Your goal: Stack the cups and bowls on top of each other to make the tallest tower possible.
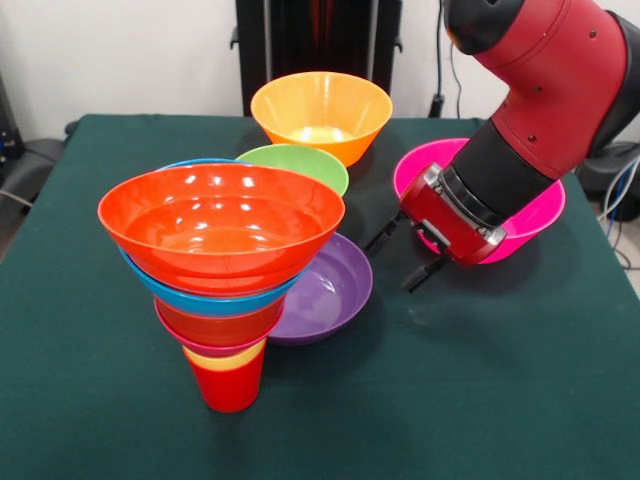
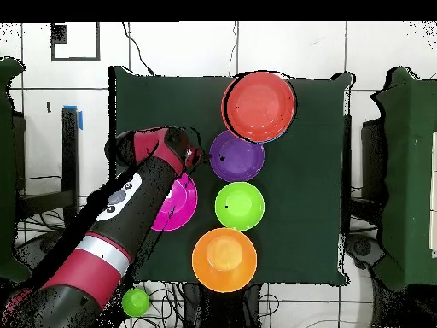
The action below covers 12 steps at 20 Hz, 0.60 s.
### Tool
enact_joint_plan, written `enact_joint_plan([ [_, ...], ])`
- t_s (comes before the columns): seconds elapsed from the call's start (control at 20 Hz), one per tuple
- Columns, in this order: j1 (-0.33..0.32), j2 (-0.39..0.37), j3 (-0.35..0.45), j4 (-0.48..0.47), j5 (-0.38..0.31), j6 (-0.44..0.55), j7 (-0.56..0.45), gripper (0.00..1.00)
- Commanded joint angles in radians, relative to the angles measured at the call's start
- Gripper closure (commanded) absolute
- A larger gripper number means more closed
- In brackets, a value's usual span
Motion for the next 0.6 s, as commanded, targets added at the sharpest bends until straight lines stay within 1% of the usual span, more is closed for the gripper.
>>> enact_joint_plan([
  [0.05,-0.017,0.032,0.149,0.023,-0.077,-0.042,-0.007,0.0],
  [0.6,-0.011,0.046,0.142,0.013,-0.074,-0.036,0.034,0.0],
])
